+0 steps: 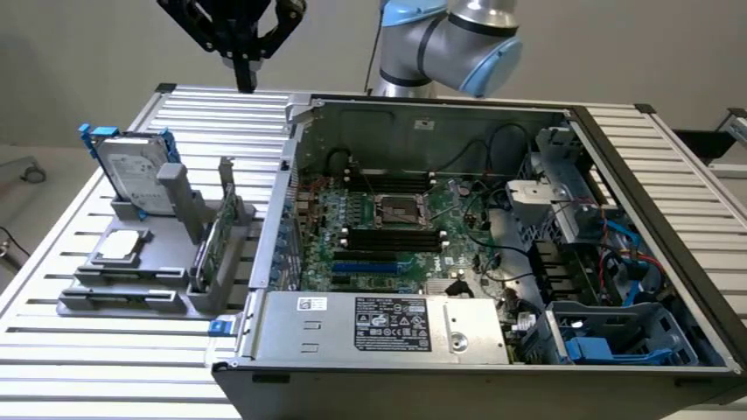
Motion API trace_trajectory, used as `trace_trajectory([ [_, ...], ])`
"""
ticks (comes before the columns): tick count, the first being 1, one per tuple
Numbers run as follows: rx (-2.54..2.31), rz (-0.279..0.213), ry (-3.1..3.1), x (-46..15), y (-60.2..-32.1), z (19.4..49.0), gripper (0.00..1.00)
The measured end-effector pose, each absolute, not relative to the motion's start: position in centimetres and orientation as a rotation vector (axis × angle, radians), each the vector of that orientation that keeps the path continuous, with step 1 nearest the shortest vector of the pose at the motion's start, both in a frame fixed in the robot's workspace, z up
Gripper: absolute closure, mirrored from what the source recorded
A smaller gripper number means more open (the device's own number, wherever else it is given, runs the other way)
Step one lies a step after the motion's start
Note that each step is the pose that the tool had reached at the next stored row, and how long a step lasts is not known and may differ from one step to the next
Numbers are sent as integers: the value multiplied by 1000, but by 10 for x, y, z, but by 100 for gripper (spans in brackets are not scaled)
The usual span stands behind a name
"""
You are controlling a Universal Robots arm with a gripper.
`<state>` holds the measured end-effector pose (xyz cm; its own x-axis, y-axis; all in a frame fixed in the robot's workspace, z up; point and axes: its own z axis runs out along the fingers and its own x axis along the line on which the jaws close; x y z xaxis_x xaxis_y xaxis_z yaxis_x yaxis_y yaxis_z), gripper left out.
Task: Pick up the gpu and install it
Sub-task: 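Reach for the gpu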
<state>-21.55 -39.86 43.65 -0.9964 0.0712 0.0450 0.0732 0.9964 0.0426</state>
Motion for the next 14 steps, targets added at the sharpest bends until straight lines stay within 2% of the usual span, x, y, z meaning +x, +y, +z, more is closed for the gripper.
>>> trace_trajectory([
  [14,-112,-55,-3089,-275,-399,423,89],
])
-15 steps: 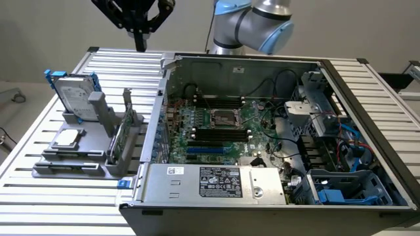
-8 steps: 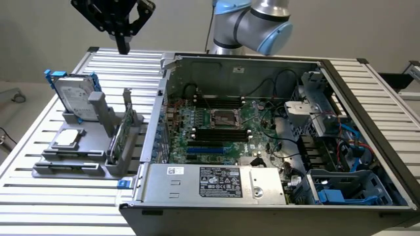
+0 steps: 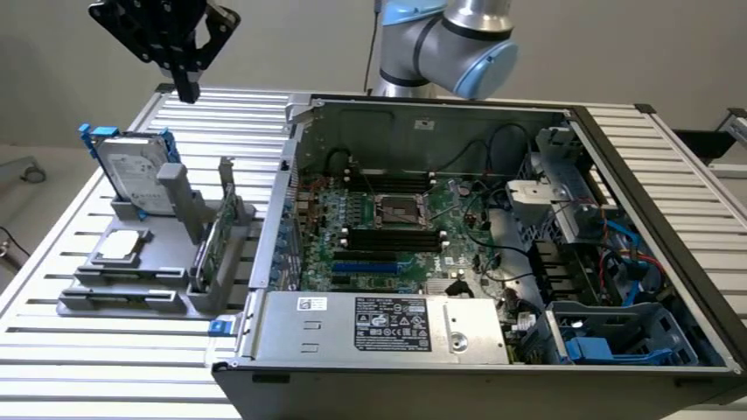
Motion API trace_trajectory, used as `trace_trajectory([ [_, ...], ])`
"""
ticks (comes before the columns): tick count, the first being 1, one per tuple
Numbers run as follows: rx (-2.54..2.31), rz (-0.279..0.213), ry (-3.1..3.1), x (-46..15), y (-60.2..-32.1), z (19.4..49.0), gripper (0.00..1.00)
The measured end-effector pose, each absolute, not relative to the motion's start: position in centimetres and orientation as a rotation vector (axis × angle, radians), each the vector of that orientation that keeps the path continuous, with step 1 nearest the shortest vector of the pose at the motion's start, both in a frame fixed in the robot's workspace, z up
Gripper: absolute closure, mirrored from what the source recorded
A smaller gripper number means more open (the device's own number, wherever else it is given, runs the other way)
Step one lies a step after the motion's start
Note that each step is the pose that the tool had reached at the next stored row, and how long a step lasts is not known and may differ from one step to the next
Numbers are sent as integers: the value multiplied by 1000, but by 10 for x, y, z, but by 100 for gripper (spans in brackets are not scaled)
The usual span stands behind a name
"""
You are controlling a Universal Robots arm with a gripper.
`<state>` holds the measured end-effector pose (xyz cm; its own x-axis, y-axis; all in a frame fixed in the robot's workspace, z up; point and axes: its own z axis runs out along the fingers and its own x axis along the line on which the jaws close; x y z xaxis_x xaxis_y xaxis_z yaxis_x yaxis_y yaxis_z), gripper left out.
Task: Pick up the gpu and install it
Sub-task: 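Reach for the gpu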
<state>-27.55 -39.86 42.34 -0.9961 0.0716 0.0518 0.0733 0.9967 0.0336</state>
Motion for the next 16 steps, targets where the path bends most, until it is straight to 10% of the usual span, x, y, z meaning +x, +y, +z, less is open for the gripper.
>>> trace_trajectory([
  [16,-49,-10,-3109,-281,-397,403,89],
])
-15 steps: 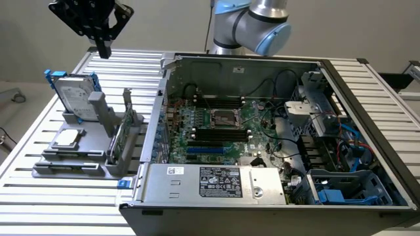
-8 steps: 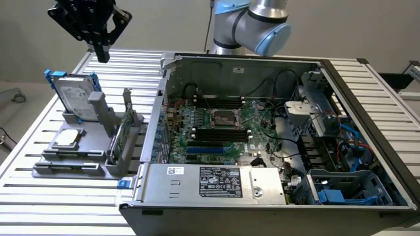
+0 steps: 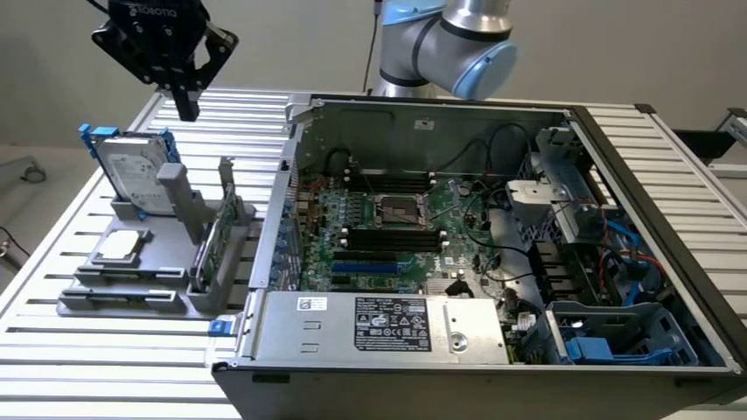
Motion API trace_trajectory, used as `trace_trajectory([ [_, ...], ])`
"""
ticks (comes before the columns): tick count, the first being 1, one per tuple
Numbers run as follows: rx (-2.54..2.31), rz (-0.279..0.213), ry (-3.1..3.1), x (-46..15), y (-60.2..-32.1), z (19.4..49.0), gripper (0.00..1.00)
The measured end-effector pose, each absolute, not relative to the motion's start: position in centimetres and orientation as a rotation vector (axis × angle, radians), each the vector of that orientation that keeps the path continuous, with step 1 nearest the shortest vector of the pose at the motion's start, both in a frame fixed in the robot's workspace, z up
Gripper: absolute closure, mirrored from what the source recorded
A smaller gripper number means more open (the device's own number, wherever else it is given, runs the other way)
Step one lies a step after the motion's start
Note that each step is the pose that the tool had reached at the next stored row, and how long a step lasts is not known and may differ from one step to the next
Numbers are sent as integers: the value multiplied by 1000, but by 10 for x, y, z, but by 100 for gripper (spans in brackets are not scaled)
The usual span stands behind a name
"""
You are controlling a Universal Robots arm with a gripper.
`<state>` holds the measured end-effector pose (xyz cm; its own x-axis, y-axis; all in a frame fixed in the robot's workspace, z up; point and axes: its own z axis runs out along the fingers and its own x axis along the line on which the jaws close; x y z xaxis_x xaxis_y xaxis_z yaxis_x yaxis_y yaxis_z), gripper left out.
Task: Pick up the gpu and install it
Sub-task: 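Reach for the gpu, then pick up the gpu and move the gpu toward the slot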
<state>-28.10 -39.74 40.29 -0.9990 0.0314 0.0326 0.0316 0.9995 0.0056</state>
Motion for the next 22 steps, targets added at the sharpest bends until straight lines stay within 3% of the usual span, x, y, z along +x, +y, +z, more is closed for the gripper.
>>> trace_trajectory([
  [22,-38,11,-3092,-282,-397,399,89],
])
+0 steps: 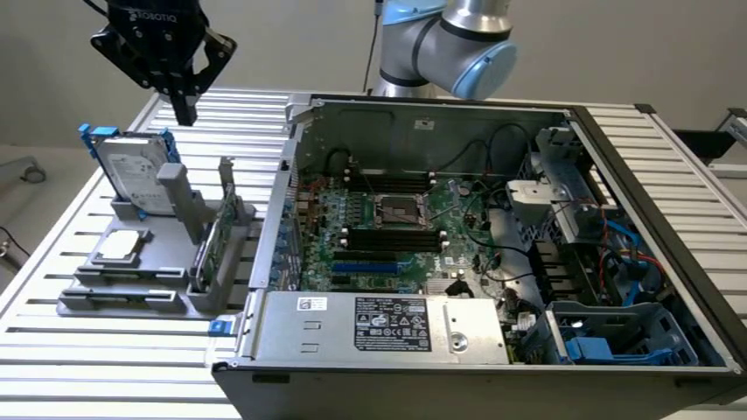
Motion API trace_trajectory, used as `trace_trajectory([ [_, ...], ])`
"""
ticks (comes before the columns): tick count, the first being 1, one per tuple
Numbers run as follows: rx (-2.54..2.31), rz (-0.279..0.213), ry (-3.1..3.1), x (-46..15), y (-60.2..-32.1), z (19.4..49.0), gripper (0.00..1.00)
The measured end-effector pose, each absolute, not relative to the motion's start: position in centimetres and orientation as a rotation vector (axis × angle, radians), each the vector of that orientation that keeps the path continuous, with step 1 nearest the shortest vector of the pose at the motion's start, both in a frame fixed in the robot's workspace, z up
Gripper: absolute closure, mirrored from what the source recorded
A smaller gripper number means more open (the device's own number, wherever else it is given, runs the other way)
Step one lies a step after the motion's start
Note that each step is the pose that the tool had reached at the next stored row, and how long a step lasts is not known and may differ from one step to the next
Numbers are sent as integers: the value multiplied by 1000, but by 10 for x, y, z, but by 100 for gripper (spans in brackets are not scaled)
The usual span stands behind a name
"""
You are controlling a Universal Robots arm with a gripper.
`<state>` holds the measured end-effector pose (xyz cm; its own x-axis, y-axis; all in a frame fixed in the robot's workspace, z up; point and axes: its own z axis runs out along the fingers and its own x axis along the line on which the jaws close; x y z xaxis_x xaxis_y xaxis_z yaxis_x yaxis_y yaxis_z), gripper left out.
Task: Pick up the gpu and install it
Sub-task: 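Pick up the gpu and move the gpu toward the slot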
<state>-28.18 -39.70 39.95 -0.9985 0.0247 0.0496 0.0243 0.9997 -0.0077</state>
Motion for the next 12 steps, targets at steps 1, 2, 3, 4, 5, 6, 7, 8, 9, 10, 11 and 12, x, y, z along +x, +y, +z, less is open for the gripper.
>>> trace_trajectory([
  [1,-38,11,-3092,-282,-397,399,89],
  [2,-38,11,-3092,-282,-397,399,89],
  [3,-37,12,-3091,-282,-397,399,88],
  [4,-37,12,-3091,-282,-397,399,88],
  [5,-37,12,-3090,-282,-397,399,76],
  [6,-37,12,-3090,-282,-397,399,76],
  [7,-37,12,-3090,-282,-397,399,70],
  [8,-37,12,-3090,-282,-397,398,70],
  [9,-36,12,-3090,-282,-397,396,70],
  [10,-36,12,-3090,-282,-397,395,64],
  [11,-36,12,-3090,-283,-397,393,64],
  [12,-37,12,-3090,-283,-397,391,64],
])
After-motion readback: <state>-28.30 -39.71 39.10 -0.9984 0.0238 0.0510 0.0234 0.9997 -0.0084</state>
